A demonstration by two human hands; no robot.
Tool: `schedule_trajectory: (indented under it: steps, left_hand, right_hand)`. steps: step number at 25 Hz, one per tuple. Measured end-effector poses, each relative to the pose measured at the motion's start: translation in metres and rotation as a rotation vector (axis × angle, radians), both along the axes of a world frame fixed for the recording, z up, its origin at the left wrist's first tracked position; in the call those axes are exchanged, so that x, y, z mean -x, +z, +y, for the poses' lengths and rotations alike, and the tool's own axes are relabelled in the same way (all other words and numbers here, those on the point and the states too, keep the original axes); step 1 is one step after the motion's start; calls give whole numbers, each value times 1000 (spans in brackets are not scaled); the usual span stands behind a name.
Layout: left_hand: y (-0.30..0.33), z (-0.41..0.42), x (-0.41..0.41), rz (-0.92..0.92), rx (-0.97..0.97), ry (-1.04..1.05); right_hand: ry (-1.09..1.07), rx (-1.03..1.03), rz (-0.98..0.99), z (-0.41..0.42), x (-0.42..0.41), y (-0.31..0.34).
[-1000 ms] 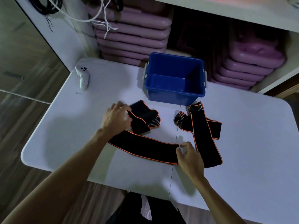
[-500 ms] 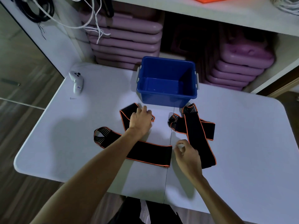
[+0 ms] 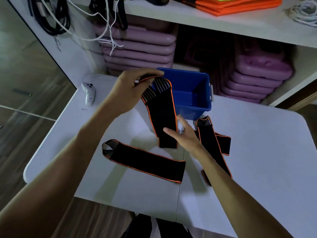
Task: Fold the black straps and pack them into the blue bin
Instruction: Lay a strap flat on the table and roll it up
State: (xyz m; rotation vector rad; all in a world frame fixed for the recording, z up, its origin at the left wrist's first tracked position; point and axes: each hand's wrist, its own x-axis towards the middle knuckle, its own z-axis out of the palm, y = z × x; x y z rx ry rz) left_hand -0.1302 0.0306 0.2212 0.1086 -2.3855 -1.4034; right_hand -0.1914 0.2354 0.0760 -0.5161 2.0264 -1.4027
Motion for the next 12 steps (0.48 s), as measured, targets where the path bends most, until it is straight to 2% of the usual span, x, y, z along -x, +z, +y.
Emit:
schedule_trajectory:
  steps: [3,5,8,10,12]
  left_hand:
    - [-6,-18,-10,2,-182,150]
    - [-20,-35,-14,-22,-334,310]
    - [-67,-54,-33,-275,-540,487]
    - [-115,-47,-55,-565,-494,471]
    - [-162,-40,-81,-800,-268,437]
  right_hand:
    - [112,13,-120,-2,-3,-1]
    - [61,28,-97,5,-7,-2]
    - [-53,34,-66,24,-8,-7]
    - [-16,-45,-62,35,-14,-13]
    - [101,-183,0,41,-25,-24]
